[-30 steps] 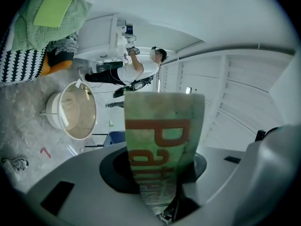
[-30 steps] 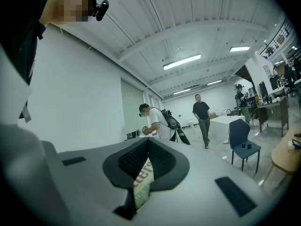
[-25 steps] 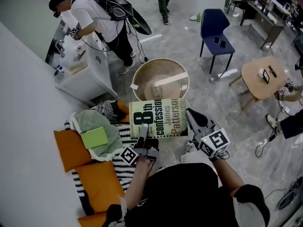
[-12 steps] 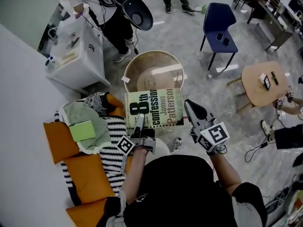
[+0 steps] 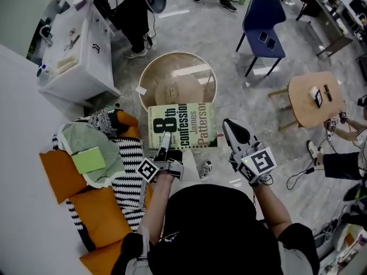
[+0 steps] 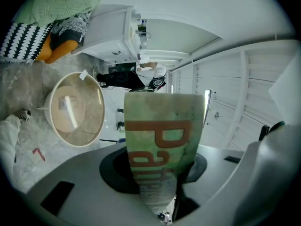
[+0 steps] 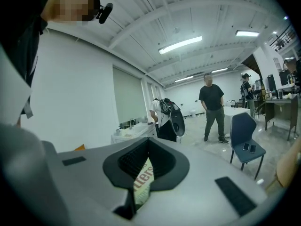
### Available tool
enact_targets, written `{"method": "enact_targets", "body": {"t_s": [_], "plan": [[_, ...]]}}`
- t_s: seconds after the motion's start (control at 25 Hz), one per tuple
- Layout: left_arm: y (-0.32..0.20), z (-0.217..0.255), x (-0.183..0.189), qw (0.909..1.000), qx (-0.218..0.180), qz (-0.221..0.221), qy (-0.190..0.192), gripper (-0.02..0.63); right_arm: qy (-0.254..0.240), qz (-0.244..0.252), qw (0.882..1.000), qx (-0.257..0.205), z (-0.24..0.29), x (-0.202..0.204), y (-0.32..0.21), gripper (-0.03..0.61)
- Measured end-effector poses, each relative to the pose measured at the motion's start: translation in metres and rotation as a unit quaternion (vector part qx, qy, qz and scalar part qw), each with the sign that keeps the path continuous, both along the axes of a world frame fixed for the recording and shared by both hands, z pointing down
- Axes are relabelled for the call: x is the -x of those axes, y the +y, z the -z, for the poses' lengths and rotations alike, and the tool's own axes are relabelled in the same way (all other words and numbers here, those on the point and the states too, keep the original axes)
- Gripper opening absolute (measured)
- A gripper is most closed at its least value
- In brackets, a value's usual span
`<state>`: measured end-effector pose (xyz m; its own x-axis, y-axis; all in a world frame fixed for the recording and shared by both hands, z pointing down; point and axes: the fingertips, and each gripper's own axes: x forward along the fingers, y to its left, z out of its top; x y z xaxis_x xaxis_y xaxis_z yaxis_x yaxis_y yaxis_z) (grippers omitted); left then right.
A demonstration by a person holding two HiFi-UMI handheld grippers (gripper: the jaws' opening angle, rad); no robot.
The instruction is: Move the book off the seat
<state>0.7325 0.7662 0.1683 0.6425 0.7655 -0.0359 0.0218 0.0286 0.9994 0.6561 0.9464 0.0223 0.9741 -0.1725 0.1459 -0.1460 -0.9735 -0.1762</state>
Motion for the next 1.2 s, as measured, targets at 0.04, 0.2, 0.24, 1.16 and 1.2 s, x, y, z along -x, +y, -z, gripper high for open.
{"method": "enact_targets", "body": {"t_s": [0.04, 0.2, 0.24, 1.16, 1.2], "plan": [[0.003, -0.005, -0.006, 1.0, -0.002, -0.009, 0.003, 0.163, -0.005, -0.002, 1.0, -0.001, -0.004, -0.006, 0.002, 0.015], [0.023, -0.025, -0.032, 0.9989, -0.014, -0.045, 0.01, 0.163, -0.016, -0.007, 1.0, -0.008, -0.02, -0.038, 0.012, 0.015], [0.027, -0.031, -0.039, 0.9987, -0.014, -0.048, 0.006, 0.163, -0.021, -0.003, 1.0, -0.012, -0.025, -0.046, 0.014, 0.015], [0.064, -0.239, -0.186, 0.9955, -0.041, -0.07, -0.049, 0.163, -0.12, -0.045, 0.989, -0.069, -0.207, -0.2, 0.025, 0.015], [0.066, -0.253, -0.192, 0.9951, -0.044, -0.069, -0.055, 0.163, -0.124, -0.047, 0.989, -0.073, -0.216, -0.204, 0.026, 0.015]]}}
